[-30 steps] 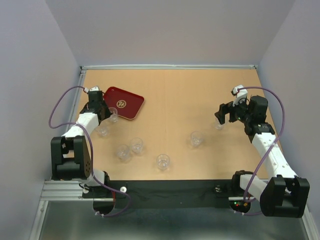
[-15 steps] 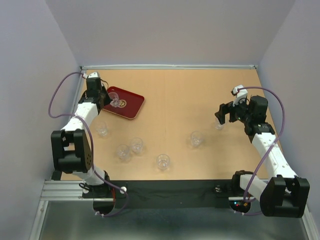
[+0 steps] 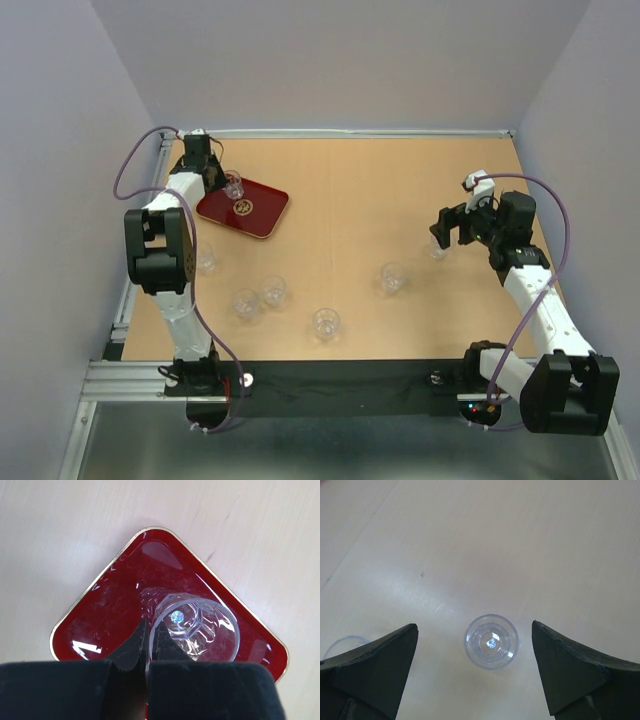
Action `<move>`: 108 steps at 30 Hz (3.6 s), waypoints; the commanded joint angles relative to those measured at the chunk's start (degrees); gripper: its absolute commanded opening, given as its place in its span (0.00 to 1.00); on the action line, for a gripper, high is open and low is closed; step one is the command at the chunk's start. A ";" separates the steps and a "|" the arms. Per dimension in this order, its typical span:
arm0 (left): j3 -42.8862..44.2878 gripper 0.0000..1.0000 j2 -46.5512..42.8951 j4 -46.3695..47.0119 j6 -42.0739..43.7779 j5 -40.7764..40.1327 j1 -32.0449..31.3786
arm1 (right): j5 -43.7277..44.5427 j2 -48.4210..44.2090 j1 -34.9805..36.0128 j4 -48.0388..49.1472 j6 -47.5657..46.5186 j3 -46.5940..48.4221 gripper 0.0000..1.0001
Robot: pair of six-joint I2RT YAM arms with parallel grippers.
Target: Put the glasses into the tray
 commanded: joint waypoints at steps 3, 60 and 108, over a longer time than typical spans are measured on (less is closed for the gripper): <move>7.93 0.00 2.89 -2.54 0.49 -3.20 0.43 | -0.31 -1.06 -0.05 0.84 -0.55 1.97 1.00; -33.03 0.65 -38.24 -13.19 -16.47 -7.95 0.96 | -0.31 -1.50 0.03 0.84 -0.90 1.70 1.00; -0.69 0.00 -9.23 -6.15 9.72 8.49 -5.71 | -0.40 -1.41 -0.05 0.84 -1.08 1.62 1.00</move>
